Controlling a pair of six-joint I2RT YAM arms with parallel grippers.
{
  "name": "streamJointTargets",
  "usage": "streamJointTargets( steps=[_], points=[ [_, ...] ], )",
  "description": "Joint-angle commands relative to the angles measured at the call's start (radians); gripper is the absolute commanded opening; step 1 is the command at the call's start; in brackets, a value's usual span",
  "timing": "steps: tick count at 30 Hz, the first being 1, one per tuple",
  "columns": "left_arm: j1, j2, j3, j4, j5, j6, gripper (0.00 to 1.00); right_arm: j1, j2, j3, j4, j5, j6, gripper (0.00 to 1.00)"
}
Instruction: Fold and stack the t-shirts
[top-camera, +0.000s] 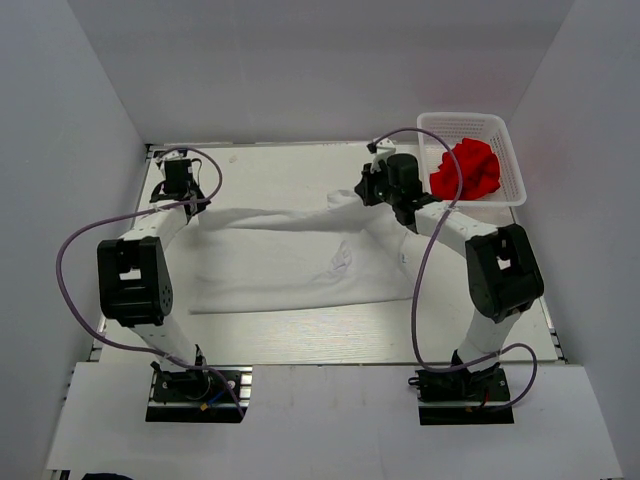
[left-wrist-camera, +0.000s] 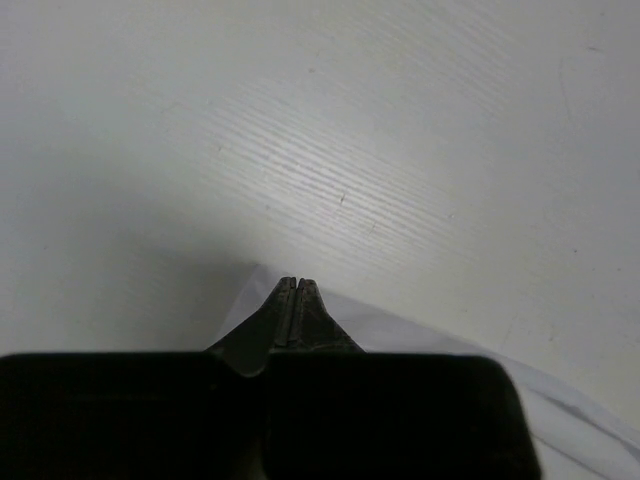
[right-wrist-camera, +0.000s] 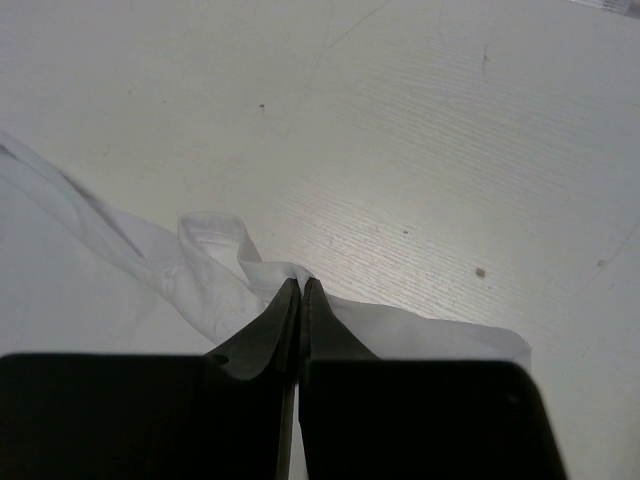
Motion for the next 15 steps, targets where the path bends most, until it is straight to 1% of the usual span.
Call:
streamJointTargets(
  steps=[1, 2, 7, 9, 13, 15],
  points=[
    [-0.001, -0.116, -0.044, 0.025, -0.041, -0.034, 0.0, 0.012, -0.107, -0.044, 0.059, -0.011, -0.001, 0.0],
    [-0.001, -0.128, -0.076, 0.025, -0.053, -0.034, 0.0, 0.015, -0.118, -0.09, 0.067, -0.006, 0.002, 0.0],
    [-0.01, -0.22, -0.145, 0.038, -0.089, -0.034, 0.0, 0.025, -0.212, -0.192, 0.076, 0.009, 0.016, 0.0],
    [-0.01, -0.245, -0.181, 0.038, -0.131, -0.062, 0.0, 0.029, -0.224, -0.231, 0.074, 0.011, 0.017, 0.0],
    [-0.01, -0.302, -0.248, 0.029, -0.141, -0.084, 0.0, 0.042, -0.279, -0.294, 0.082, 0.038, 0.036, 0.0],
    [-0.01, -0.334, -0.297, 0.019, -0.141, -0.136, 0.0, 0.048, -0.293, -0.333, 0.08, 0.046, 0.037, 0.0]
  ],
)
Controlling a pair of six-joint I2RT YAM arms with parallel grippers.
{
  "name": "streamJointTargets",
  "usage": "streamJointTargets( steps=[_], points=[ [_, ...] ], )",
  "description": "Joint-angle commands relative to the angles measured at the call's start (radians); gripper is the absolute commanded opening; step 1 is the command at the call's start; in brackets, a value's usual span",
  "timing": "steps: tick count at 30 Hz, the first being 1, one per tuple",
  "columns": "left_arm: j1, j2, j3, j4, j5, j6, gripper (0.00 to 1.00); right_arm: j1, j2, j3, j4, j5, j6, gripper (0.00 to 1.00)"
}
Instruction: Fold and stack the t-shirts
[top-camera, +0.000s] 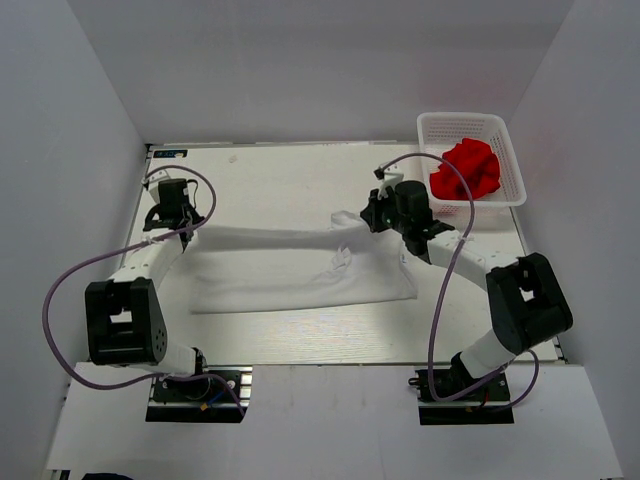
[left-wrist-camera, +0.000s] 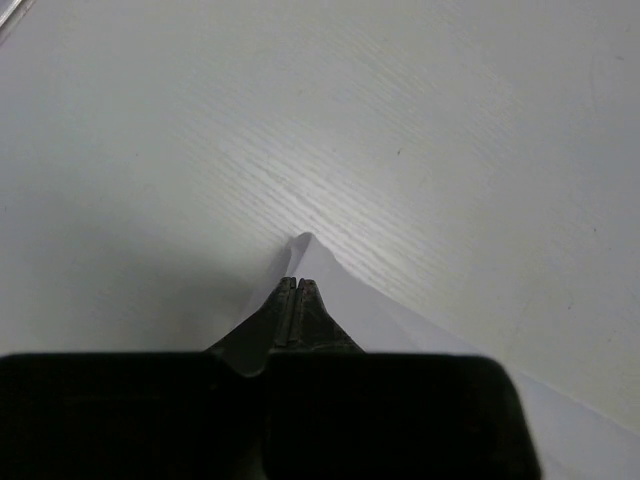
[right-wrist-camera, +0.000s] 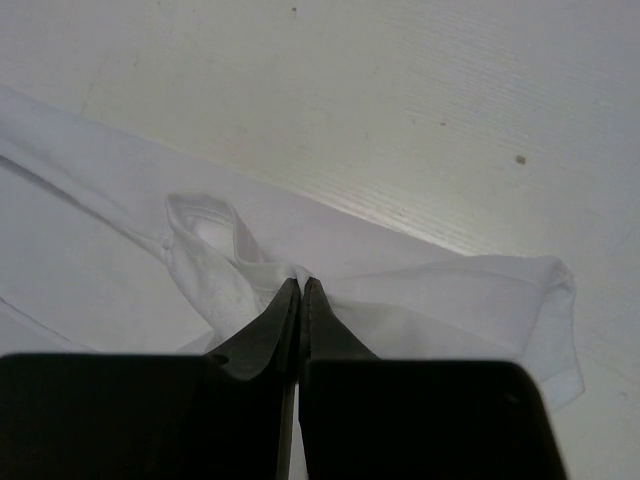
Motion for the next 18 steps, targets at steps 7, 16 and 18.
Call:
streamJointTargets(
  steps=[7, 16, 18],
  points=[
    [-0.005, -0.096, -0.161, 0.027, -0.055, -0.112, 0.0, 0.032, -0.097, -0.125, 0.048, 0.035, 0.041, 0.0],
    [-0.005, -0.128, -0.226, -0.152, -0.1, -0.362, 0.0, 0.058, -0.142, -0.241, 0.046, 0.038, 0.117, 0.04],
    [-0.005, -0.138, -0.246, -0.212, -0.1, -0.438, 0.27, 0.062, -0.162, -0.3, 0.045, -0.014, 0.148, 0.15]
  ],
)
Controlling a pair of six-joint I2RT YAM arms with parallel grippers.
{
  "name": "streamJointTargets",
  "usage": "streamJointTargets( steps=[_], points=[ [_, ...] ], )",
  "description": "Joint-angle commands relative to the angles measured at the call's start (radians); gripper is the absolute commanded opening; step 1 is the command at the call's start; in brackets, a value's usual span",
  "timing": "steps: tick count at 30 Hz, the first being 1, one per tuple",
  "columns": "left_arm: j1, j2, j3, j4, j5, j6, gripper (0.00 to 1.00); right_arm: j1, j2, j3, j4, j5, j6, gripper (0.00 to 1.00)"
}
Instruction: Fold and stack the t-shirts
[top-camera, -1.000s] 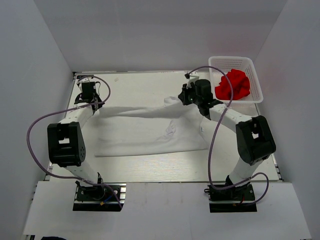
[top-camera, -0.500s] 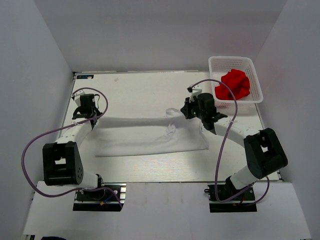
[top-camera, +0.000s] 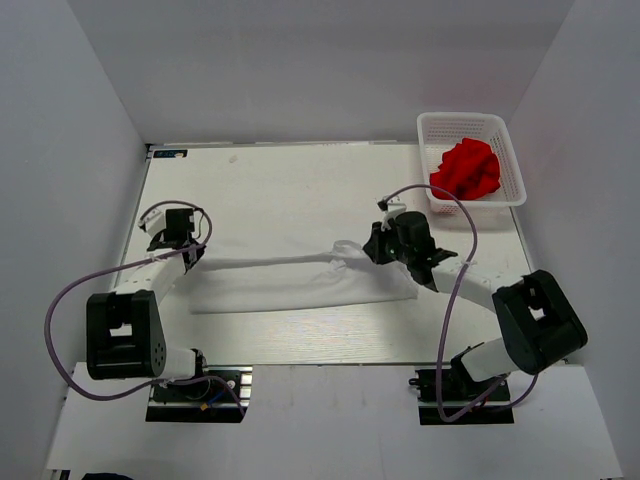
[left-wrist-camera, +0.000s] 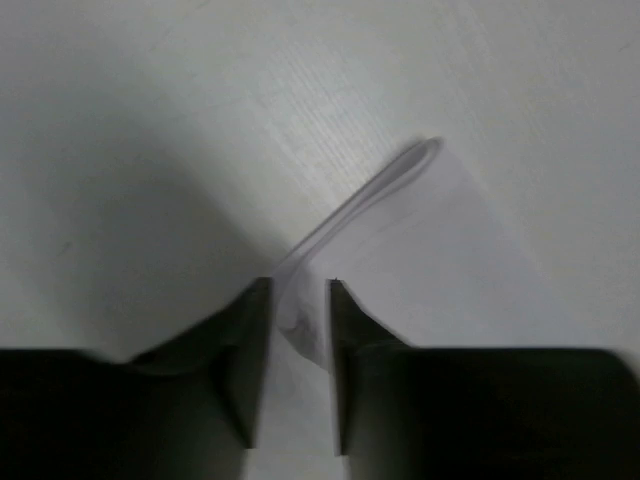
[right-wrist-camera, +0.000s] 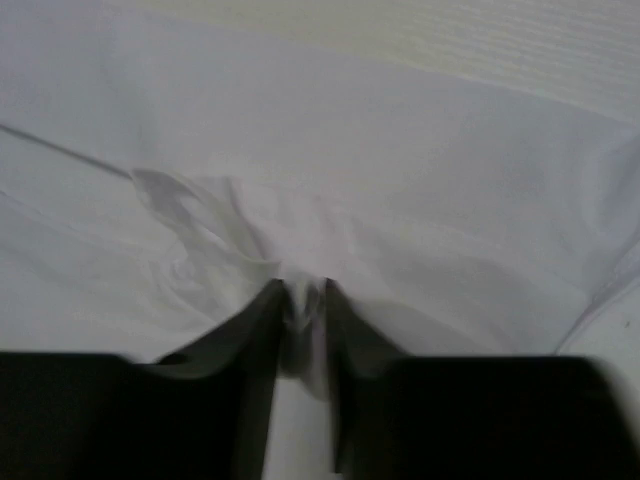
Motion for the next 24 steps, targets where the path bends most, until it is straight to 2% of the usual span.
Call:
streamJointTargets(
  steps=[1, 2, 4, 5, 7, 8, 10, 11, 14, 15, 16, 19, 24],
  points=[
    [-0.005, -0.052, -0.031, -0.203, -0.028, -0.232, 0.42, 0.014, -0.074, -0.068, 0.023, -0.054, 0.077, 0.36],
    [0.004, -0.063, -0.031, -0.261, -0.058, -0.281, 0.72, 0.016, -0.109, -0.114, 0.019, -0.072, 0.094, 0.46],
    [0.015, -0.089, 0.033, -0.431, -0.127, -0.366, 0.95, 0.028, -0.179, -0.143, -0.072, -0.097, 0.141, 0.57],
    [0.015, -0.115, 0.062, -0.488, -0.161, -0.451, 1.0, 0.03, -0.233, -0.159, -0.127, -0.108, 0.141, 0.59],
    [0.015, -0.147, 0.148, -0.545, -0.193, -0.503, 1.0, 0.034, -0.32, -0.18, -0.193, -0.123, 0.143, 0.67],
    [0.015, -0.163, 0.168, -0.536, -0.193, -0.503, 1.0, 0.031, -0.368, -0.185, -0.196, -0.128, 0.135, 0.78],
    [0.015, -0.196, 0.21, -0.521, -0.193, -0.503, 1.0, 0.033, -0.405, -0.164, -0.184, -0.096, 0.108, 0.83],
    [0.015, -0.206, 0.21, -0.491, -0.176, -0.492, 1.0, 0.03, -0.404, -0.154, -0.17, -0.085, 0.095, 0.9],
    [0.003, -0.215, 0.21, -0.339, -0.08, -0.383, 1.0, 0.033, -0.3, -0.096, -0.095, -0.057, 0.063, 0.9],
    [0.003, -0.215, 0.21, -0.3, -0.011, -0.307, 1.0, 0.033, -0.269, -0.019, -0.096, -0.062, 0.066, 0.9],
    [0.003, -0.198, 0.21, -0.262, 0.026, -0.262, 1.0, 0.034, -0.161, 0.007, -0.098, -0.103, 0.062, 0.9],
    [0.003, -0.131, 0.21, -0.185, 0.149, -0.162, 1.0, 0.048, -0.009, 0.109, -0.035, -0.233, 0.051, 0.9],
    [-0.006, 0.003, 0.222, -0.113, 0.302, -0.095, 1.0, 0.088, 0.133, 0.149, 0.075, -0.344, 0.091, 0.9]
  ],
)
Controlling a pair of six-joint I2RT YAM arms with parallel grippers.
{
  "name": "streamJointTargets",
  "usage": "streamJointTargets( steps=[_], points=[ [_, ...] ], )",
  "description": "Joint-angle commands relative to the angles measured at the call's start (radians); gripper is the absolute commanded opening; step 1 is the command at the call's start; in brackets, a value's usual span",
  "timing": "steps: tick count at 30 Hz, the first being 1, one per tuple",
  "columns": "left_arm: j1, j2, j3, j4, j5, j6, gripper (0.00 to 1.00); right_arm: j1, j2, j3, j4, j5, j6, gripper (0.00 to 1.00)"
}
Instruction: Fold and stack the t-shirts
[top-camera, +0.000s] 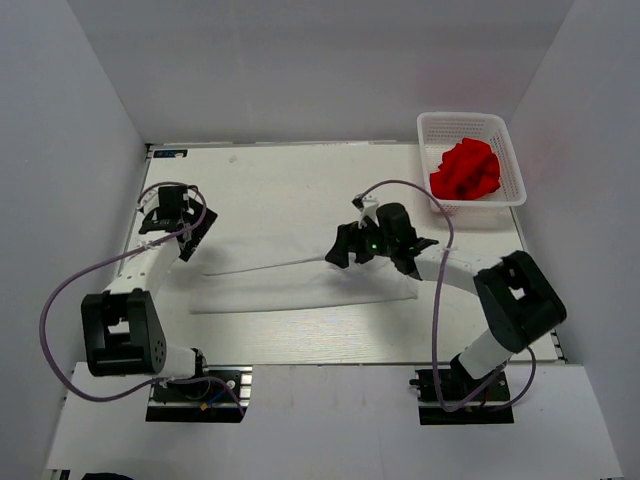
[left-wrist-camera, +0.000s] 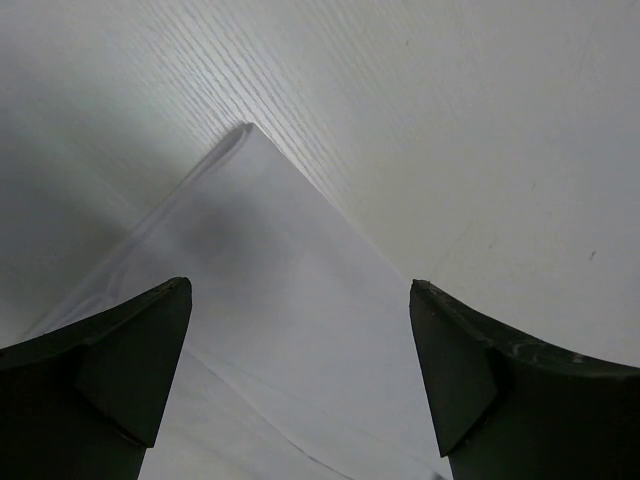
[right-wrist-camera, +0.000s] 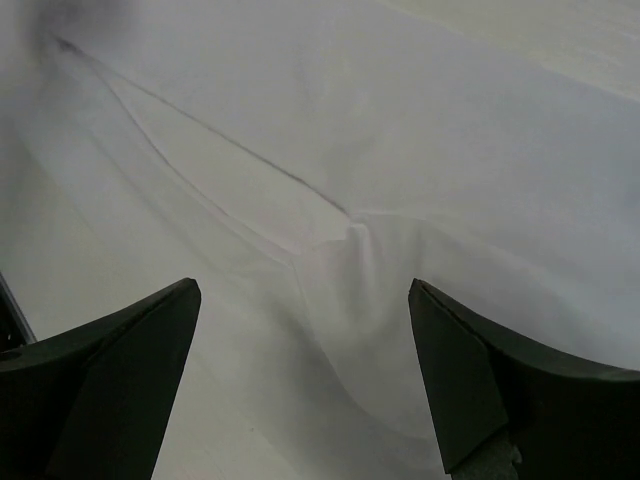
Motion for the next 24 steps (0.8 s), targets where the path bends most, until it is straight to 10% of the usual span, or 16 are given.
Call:
streamJointTargets(
  steps=[1, 24],
  points=[
    [-0.009, 0.08, 0.022, 0.079, 0.147, 0.106, 1.0, 0.03, 0.096, 0.056, 0.095, -0.122, 0.009, 0.9],
    [-0.018, 0.215, 0.057, 0.095, 0.177, 0.16, 1.0, 0.105, -0.042, 0.044, -0.135, 0.039, -0.057, 0.9]
  ],
)
